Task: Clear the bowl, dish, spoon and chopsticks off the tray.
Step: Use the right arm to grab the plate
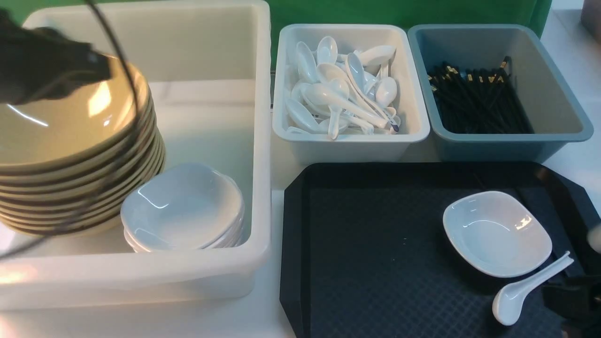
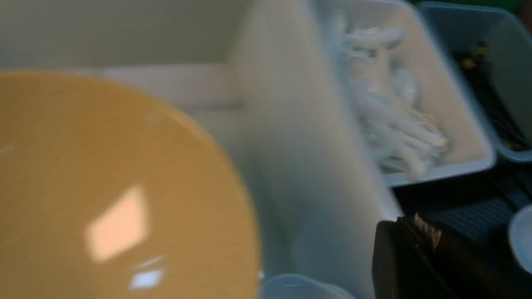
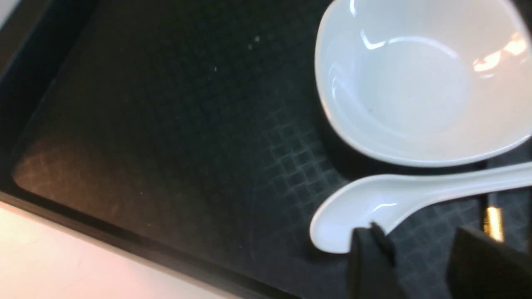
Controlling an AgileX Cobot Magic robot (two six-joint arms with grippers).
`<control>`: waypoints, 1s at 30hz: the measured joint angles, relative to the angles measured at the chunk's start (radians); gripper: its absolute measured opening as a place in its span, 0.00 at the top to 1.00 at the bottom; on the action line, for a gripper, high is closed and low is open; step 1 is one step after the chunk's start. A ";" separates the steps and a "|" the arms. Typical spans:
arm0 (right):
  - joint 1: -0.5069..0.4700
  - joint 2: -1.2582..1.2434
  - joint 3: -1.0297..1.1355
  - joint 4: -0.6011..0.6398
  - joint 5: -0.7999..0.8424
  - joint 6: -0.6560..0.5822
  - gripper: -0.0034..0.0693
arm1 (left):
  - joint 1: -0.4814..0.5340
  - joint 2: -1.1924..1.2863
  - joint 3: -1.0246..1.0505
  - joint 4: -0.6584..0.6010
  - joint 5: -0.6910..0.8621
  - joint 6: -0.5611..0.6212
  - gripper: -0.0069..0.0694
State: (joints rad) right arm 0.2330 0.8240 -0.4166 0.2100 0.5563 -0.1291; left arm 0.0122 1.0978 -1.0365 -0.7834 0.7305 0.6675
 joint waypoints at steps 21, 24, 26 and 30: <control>-0.144 0.735 -0.485 -0.094 0.041 -0.010 0.28 | -0.324 -0.538 0.595 0.227 -0.026 -0.028 0.92; -0.179 0.808 -0.522 -0.099 0.062 -0.002 0.28 | -0.324 -0.612 0.643 0.227 -0.058 -0.037 0.92; -0.188 0.851 -0.528 -0.099 0.058 0.000 0.28 | -0.324 -0.666 0.675 0.227 -0.105 -0.037 0.92; -0.189 0.892 -0.532 -0.097 0.059 0.000 0.31 | -0.324 -0.733 0.704 0.227 -0.193 -0.037 0.92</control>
State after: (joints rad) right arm 0.0438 1.7157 -0.9484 0.1132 0.6155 -0.1288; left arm -0.3115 0.3646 -0.3329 -0.5563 0.5373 0.6303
